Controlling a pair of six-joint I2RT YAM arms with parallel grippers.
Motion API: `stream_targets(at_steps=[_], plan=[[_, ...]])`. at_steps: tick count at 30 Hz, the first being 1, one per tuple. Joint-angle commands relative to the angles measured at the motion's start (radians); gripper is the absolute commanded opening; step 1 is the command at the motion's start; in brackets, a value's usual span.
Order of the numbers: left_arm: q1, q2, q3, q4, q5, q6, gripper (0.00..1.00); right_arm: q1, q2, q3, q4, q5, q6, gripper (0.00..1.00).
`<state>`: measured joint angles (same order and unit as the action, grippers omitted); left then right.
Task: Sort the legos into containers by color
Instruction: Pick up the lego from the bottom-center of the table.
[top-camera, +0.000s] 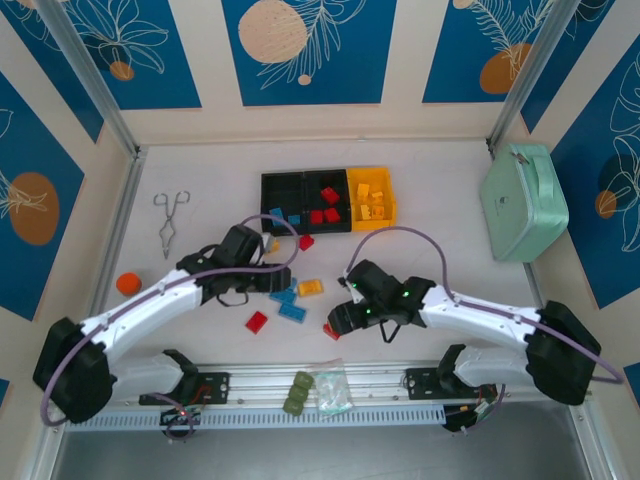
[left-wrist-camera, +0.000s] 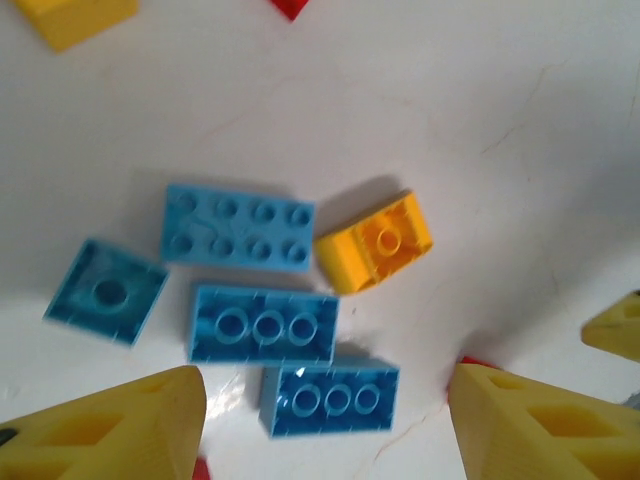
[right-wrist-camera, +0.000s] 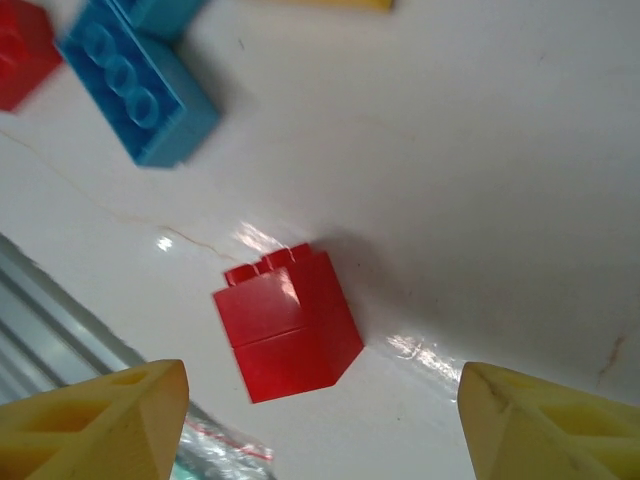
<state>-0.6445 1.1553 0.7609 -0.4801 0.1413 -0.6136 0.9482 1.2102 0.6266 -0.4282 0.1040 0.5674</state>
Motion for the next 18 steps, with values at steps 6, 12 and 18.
stream_targets(at_steps=[6, 12, 18], plan=[[0.035, -0.136, -0.116, -0.049, -0.028, -0.073, 0.67, 0.124, 0.207, 0.116, -0.008, 0.12, -0.032, 0.7], [0.036, -0.113, -0.126, -0.022, -0.019, -0.084, 0.66, 0.165, 0.291, 0.17, -0.028, 0.153, -0.045, 0.58], [0.036, -0.094, -0.127, -0.002, -0.01, -0.094, 0.67, 0.176, 0.301, 0.211, -0.074, 0.199, -0.056, 0.34]])
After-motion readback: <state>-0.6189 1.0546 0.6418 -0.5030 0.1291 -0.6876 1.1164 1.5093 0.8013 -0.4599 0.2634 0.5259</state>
